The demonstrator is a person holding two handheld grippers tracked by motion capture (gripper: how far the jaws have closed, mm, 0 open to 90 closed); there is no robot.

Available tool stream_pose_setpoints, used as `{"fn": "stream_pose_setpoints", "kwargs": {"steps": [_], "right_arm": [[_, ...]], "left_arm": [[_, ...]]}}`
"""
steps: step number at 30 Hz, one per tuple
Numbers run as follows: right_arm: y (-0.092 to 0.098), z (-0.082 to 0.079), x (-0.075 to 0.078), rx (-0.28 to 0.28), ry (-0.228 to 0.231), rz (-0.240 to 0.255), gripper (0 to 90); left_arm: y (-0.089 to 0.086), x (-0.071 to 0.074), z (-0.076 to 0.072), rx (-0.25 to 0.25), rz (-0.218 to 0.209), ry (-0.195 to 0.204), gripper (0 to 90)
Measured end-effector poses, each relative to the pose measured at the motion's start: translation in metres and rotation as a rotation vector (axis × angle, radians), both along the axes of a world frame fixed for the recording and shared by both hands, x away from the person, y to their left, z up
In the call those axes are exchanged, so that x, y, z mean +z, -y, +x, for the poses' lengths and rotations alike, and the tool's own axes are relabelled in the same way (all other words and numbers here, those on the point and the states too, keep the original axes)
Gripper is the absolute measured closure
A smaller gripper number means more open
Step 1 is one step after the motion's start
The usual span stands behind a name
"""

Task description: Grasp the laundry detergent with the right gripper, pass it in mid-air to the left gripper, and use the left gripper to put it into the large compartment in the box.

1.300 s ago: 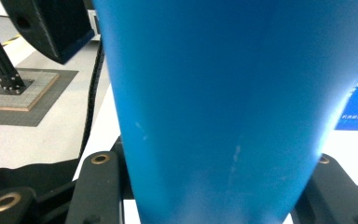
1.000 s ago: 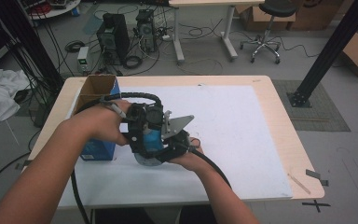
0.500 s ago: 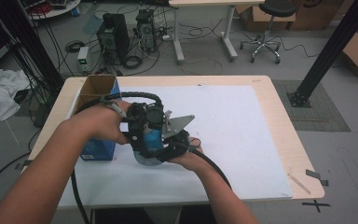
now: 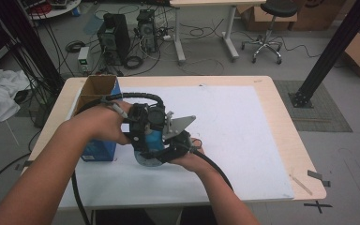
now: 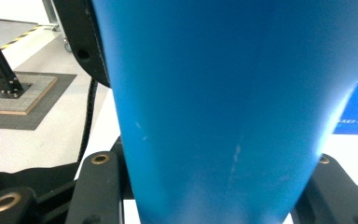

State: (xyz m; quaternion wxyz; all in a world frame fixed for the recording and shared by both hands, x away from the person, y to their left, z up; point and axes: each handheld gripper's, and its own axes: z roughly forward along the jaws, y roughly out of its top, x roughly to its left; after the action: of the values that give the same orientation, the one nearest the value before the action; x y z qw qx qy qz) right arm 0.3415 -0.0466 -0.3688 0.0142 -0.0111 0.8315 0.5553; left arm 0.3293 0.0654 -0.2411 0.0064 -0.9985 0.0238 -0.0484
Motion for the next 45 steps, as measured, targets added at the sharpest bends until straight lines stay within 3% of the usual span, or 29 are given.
{"fn": "stream_pose_setpoints", "kwargs": {"steps": [3,10,18,23,27,30,34,38,45], "right_arm": [[0.000,-0.001,0.000,-0.002,0.005,-0.003,47.1],[-0.001,-0.003,0.001,-0.009,0.016,-0.005,47.1],[0.000,-0.005,0.003,-0.008,0.024,0.023,45.3],[0.004,-0.004,0.006,-0.015,0.027,0.056,43.7],[0.006,-0.004,0.008,-0.021,0.038,0.055,39.9],[0.008,-0.003,0.010,-0.031,0.054,0.047,35.9],[0.010,-0.004,0.010,-0.029,0.038,0.048,33.7],[0.013,-0.003,0.009,-0.034,0.029,0.028,28.6],[0.019,-0.002,0.011,-0.050,0.006,-0.019,20.3]], "left_arm": [[0.000,0.000,-0.001,0.003,0.000,0.007,37.5],[0.001,0.002,-0.003,-0.004,0.010,0.009,38.7],[0.005,0.007,-0.004,0.006,0.029,0.010,39.3],[0.008,0.013,-0.002,0.005,0.017,0.007,39.4],[0.011,0.013,-0.001,0.002,0.037,0.012,39.4],[0.012,0.012,0.001,0.005,0.055,0.011,39.4],[0.012,0.012,0.003,0.006,0.065,0.005,39.3],[0.012,0.011,0.004,0.017,0.056,-0.003,39.3],[0.018,0.012,0.009,0.001,0.075,-0.003,39.2]]}}
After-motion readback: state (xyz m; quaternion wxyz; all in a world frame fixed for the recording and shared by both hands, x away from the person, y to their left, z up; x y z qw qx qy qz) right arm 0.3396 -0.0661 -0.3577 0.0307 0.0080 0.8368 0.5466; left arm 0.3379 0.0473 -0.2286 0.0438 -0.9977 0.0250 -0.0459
